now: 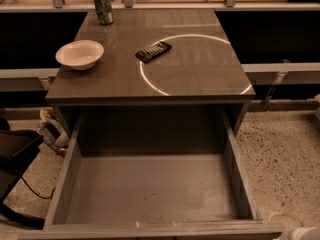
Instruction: Close top drawer
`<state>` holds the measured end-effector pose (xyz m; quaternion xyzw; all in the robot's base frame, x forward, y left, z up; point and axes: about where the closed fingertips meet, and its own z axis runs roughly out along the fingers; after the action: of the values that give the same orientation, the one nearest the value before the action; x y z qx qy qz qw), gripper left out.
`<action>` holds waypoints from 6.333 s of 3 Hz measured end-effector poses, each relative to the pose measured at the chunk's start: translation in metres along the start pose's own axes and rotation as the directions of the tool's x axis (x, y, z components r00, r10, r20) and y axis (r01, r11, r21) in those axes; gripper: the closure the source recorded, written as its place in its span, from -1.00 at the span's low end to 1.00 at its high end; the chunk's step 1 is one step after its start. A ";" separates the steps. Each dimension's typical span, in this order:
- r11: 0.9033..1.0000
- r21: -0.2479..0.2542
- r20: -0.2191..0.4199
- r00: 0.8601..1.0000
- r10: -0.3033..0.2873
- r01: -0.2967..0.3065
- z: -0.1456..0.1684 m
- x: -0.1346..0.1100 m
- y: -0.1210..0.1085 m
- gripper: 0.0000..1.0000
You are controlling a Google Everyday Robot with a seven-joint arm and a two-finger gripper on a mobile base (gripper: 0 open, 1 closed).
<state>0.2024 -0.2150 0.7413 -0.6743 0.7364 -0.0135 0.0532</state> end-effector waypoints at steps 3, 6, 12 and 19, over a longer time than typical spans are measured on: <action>0.994 -0.053 0.007 0.995 -0.099 0.099 0.069 -0.060 -0.005 1.00; 0.981 -0.017 0.079 0.979 -0.189 0.191 0.099 -0.125 -0.044 1.00; 0.984 -0.011 0.102 0.979 -0.176 0.178 0.149 -0.168 -0.100 1.00; 0.995 0.066 0.003 0.997 -0.074 0.074 0.148 -0.130 -0.267 1.00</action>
Offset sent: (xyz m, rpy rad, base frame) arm 0.0130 0.0675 -0.0719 -0.0198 0.0524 0.1047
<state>0.4919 -0.1026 0.6269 -0.6991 0.7099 -0.0378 0.0770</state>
